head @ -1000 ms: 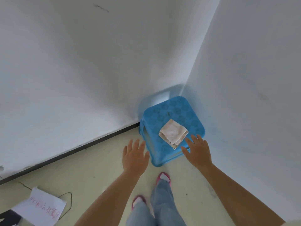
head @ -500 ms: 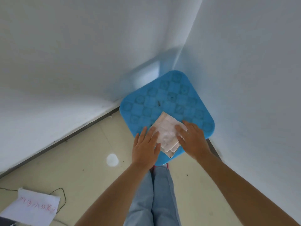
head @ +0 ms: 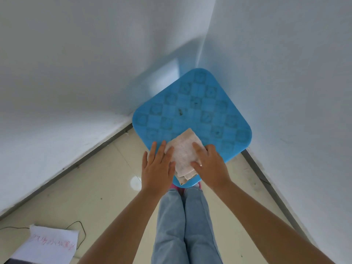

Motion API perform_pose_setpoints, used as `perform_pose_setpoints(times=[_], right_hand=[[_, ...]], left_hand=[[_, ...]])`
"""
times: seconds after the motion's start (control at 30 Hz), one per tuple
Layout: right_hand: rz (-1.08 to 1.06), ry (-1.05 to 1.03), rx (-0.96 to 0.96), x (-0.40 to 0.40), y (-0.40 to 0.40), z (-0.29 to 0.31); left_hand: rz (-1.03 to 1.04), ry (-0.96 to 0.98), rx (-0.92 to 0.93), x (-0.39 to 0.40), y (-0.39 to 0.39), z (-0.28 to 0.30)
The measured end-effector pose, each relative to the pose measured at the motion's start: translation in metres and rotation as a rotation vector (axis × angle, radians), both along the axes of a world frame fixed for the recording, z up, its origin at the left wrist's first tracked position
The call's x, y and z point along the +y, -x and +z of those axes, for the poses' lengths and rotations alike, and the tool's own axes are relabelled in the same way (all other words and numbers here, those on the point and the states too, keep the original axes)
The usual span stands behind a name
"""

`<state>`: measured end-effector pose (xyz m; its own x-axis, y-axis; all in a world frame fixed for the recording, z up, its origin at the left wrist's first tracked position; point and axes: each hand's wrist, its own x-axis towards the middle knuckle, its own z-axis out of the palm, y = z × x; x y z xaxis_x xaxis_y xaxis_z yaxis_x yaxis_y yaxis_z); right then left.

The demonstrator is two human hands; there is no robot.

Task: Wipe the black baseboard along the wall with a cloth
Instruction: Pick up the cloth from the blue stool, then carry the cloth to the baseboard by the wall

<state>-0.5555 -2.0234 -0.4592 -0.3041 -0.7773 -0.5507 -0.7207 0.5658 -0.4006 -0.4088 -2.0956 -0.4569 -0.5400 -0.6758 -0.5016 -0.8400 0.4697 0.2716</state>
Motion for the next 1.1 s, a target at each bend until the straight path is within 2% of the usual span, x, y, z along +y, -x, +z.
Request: perform_pose_setpoints(times=[0.23,0.37,0.5,0.63,0.77,0.87,1.1], right_hand=[[-0.084,0.017,-0.056,-0.001,-0.008,0.011],[-0.141,0.089,-0.016,0.012,-0.007,0.062],[-0.296,0.184,-0.008,0.036,0.003,0.130],[-0.624,0.197,0.004,0.101,0.006,0.201],[-0.988,0.290,0.103,0.197,-0.025,0.249],[-1.240,0.303,0.149,0.273,-0.069,0.258],[-1.926,0.166,0.162,0.452,-0.231,0.241]], left_hand=[[-0.030,0.021,-0.106,0.002,-0.012,0.017],[-0.099,0.035,-0.124,0.000,-0.013,0.060],[-0.240,0.101,-0.046,-0.005,0.011,0.117],[-0.531,0.117,0.092,0.021,0.051,0.178],[-0.946,0.100,0.232,0.089,0.084,0.220],[-1.232,0.083,0.289,0.160,0.089,0.232],[-1.919,0.113,0.194,0.376,0.054,0.228]])
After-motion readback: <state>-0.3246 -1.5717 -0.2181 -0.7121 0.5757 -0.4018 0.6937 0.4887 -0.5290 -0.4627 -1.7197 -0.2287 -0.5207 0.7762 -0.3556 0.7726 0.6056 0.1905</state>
